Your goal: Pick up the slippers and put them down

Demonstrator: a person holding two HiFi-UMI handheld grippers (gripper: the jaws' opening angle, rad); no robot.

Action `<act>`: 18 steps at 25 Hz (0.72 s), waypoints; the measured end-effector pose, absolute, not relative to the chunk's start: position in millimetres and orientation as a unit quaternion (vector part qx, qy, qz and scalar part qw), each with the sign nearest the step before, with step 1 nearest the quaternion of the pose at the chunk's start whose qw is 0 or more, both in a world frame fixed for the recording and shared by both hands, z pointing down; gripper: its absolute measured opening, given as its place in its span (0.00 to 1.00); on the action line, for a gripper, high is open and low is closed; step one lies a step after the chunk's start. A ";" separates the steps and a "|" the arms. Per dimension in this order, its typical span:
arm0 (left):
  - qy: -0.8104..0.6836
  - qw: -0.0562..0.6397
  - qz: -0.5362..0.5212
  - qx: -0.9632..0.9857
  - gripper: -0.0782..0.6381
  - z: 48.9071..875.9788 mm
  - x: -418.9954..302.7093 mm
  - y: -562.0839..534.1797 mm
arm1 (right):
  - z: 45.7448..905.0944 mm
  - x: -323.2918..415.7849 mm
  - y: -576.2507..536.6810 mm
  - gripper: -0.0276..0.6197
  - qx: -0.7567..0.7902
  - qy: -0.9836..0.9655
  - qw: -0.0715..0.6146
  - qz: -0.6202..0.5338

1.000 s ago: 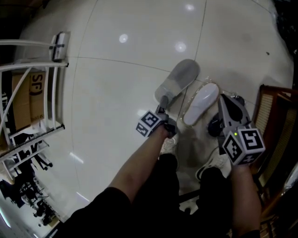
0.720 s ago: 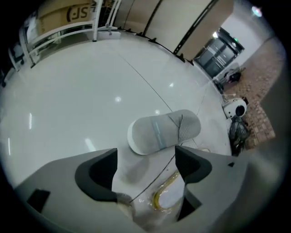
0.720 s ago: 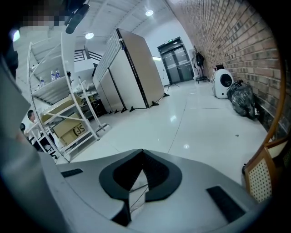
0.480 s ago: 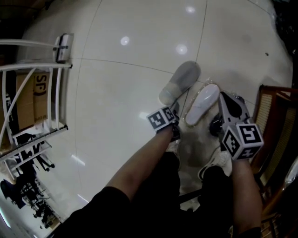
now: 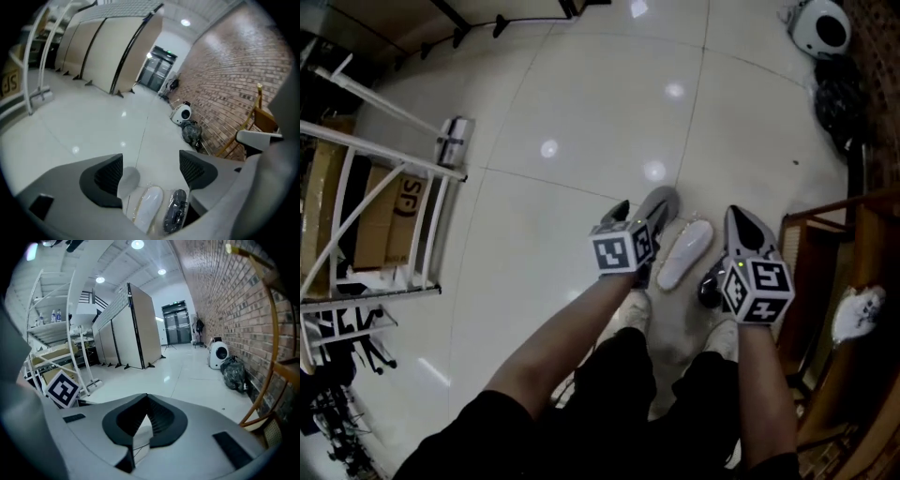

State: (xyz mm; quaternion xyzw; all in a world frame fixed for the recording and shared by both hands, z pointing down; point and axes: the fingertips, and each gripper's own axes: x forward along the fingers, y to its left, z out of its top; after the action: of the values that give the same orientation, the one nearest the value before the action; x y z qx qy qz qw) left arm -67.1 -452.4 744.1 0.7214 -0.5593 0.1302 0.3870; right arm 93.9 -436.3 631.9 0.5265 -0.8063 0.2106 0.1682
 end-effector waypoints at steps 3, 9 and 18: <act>-0.554 0.323 0.138 0.755 0.65 675.5 -61.0 -455.0 | 585.0 92.0 -426.6 0.05 0.525 -0.816 0.166 0.178; -0.554 0.242 0.095 0.791 0.65 555.4 -63.7 -441.6 | 495.7 88.5 -402.2 0.05 0.542 -0.821 0.138 0.112; -0.585 0.082 0.017 0.807 0.25 379.3 -77.5 -371.1 | 360.1 95.7 -331.4 0.05 0.571 -0.819 0.063 0.010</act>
State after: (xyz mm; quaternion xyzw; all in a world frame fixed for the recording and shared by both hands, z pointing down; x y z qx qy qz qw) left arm -77.5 -371.1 379.3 0.8069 -0.5847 0.0171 0.0817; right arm 95.7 -331.4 360.1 0.5706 -0.8187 0.0097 0.0635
